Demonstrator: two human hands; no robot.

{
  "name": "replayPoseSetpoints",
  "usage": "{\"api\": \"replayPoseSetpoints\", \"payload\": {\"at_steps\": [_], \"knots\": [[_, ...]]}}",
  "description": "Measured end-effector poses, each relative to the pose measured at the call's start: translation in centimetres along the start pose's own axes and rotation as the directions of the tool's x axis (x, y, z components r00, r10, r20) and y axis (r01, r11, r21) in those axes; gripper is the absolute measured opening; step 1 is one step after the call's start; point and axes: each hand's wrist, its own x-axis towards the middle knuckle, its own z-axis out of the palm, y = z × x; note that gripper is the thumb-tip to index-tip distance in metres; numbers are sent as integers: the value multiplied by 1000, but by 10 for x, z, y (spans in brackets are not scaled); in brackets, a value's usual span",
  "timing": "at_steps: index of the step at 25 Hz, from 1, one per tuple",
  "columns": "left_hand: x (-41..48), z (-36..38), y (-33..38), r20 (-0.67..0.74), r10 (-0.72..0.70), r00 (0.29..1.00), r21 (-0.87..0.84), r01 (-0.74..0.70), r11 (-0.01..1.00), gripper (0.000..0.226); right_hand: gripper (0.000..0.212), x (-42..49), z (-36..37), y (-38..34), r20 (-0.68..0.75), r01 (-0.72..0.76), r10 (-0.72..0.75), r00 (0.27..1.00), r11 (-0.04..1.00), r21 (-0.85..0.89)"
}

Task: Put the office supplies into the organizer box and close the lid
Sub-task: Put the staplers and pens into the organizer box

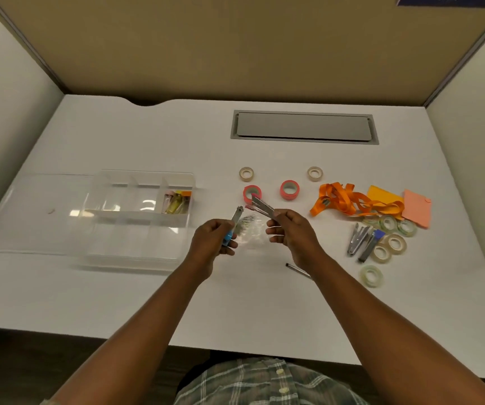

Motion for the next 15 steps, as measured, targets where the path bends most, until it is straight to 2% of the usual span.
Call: {"api": "replayPoseSetpoints", "payload": {"at_steps": [5,9,11,15], "knots": [[-4,-73,5,-97,7,995,-70,-14,997,18,26,6,75,-7,-14,53,-56,998,990,-132],[0,-115,1,-205,-31,978,26,37,999,21,42,12,129,-8,38,153,-149,988,920,-361],[5,-128,-1,-243,-32,970,60,48,997,26,44,17,155,-7,98,204,-179,979,820,-534],[15,-140,-3,-281,-29,959,117,64,991,23,43,29,200,-2,212,263,-156,965,496,-827]]}}
